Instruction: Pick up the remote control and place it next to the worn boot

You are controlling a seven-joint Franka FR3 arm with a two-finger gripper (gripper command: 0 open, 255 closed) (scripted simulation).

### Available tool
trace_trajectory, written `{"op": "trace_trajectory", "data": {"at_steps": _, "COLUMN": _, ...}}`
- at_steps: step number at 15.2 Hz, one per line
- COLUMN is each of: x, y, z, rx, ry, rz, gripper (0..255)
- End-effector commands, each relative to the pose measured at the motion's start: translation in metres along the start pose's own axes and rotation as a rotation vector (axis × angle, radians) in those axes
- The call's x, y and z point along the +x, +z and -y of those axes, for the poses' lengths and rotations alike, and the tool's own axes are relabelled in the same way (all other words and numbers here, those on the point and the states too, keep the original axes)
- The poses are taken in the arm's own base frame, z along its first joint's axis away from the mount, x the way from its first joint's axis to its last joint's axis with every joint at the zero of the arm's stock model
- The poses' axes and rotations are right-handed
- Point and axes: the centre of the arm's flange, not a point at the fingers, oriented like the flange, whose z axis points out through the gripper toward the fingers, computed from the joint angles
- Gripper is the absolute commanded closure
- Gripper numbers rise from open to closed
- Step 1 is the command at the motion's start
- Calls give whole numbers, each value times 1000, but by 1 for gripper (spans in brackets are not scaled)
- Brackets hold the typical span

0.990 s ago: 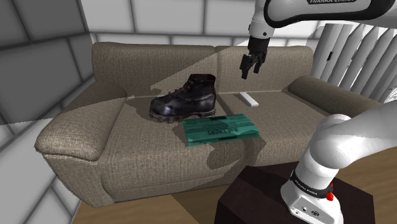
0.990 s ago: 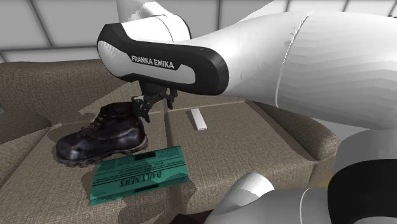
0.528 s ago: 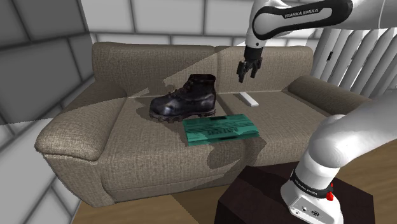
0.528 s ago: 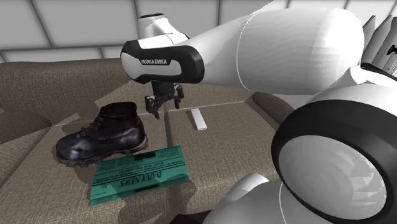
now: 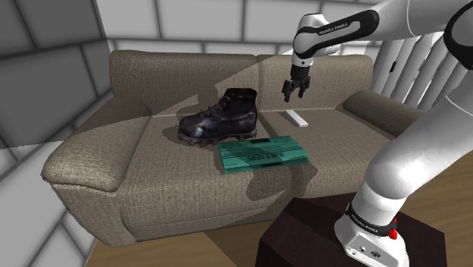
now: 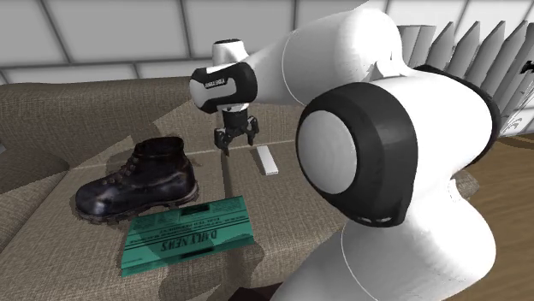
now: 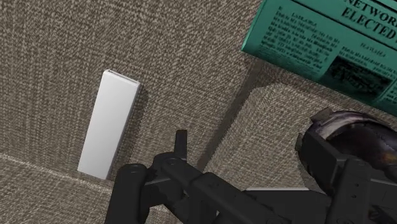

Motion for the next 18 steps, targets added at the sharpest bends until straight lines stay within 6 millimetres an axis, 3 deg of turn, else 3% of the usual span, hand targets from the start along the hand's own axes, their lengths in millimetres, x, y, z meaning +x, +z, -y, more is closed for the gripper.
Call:
{"op": "trace_trajectory", "data": {"at_steps": 1, "x": 14, "y": 16, "z": -18, "rx": 2, "ry": 21, "rz": 6, "gripper": 0}}
{"op": "trace_trajectory", "data": {"at_steps": 18, "x": 107, "y": 152, "z": -180, "rx": 32, "ry": 192, "rz": 60, "gripper": 0}}
